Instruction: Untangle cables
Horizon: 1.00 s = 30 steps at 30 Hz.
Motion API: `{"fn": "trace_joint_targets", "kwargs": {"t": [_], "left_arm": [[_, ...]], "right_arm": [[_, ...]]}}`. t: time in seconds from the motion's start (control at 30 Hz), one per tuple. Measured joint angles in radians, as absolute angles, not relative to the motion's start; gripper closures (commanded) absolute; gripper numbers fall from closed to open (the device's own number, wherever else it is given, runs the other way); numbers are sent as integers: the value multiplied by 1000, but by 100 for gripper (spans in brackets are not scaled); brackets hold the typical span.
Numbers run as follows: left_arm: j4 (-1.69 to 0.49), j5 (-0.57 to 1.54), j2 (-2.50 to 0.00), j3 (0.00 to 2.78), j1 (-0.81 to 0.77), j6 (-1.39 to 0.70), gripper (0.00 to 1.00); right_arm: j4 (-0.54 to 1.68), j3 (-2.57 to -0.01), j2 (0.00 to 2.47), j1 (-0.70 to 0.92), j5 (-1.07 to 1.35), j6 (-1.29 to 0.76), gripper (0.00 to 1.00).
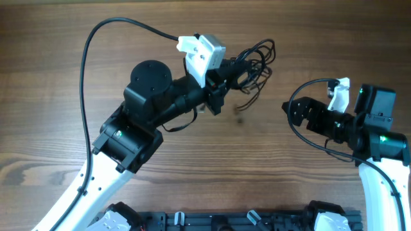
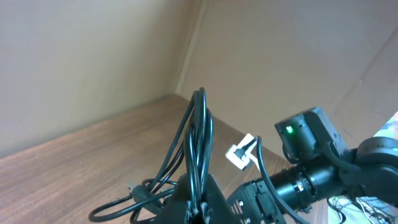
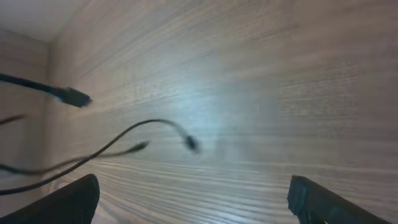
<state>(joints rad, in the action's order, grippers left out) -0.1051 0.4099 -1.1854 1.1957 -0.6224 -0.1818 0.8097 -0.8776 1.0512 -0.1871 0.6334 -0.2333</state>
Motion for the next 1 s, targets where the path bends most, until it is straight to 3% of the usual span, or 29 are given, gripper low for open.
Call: {"fn": "trace_joint_targets", "kwargs": {"t": [0.3,0.6,0.73,0.77,0.9,1.0], "left_arm": [[-212,416,-1185,1196,-622,-177,96],[-262,571,-1212,1196,-634,-177,96],[-238,593,-1253,1196,-687,-177,96],[-220,596,-1259,1196,-700,-177,96],[-150,601,-1291,1196,-739,-177,96],[-135,604,-1302,1196,-746,-177,93]], "right_arm": [[530,-878,1034,-187,938,-142,0],[133,-877,1020,-187,1273,-86,0],[65,-878,1019,-187,1401,-83,4],[65,-878,1019,-187,1428,-80,8],[67,-878,1019,-187,1513,-68,55],[66,-878,1019,-187,1530,-61,79]]}}
